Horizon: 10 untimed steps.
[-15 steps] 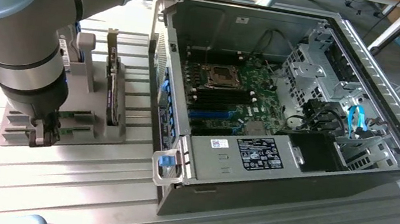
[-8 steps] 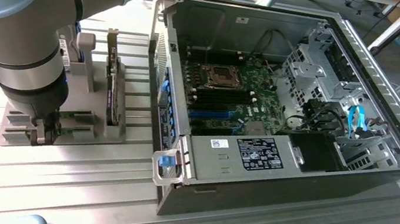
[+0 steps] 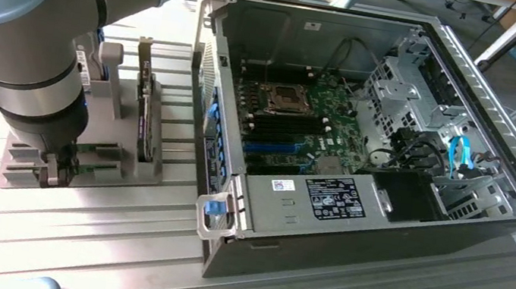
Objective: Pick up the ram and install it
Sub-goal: 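Pick up the ram and move it above insertion slot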
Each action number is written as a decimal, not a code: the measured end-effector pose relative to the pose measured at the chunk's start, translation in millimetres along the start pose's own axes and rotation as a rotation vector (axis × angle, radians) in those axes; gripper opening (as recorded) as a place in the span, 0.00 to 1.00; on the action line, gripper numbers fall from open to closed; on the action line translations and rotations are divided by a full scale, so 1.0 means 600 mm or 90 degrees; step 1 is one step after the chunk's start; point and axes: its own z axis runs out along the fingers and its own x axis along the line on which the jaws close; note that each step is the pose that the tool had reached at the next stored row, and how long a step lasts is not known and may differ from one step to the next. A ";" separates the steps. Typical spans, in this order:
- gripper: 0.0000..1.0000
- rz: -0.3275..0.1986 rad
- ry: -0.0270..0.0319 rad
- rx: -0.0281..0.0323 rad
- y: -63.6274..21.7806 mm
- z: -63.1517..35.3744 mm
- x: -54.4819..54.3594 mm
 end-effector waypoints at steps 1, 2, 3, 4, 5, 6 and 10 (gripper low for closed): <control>0.14 0.000 0.0000 0.0000 0.000 0.000 0.000; 0.14 0.000 0.0000 0.0000 0.000 0.000 0.000; 0.14 0.000 0.0001 0.0000 0.000 0.000 0.000; 0.14 0.000 0.0006 -0.0001 0.000 0.000 0.000; 0.14 0.000 0.0008 -0.0001 0.000 0.000 0.000; 0.14 0.000 0.0009 -0.0001 0.000 0.000 0.000; 0.14 0.000 0.0008 0.0000 -0.001 0.000 0.000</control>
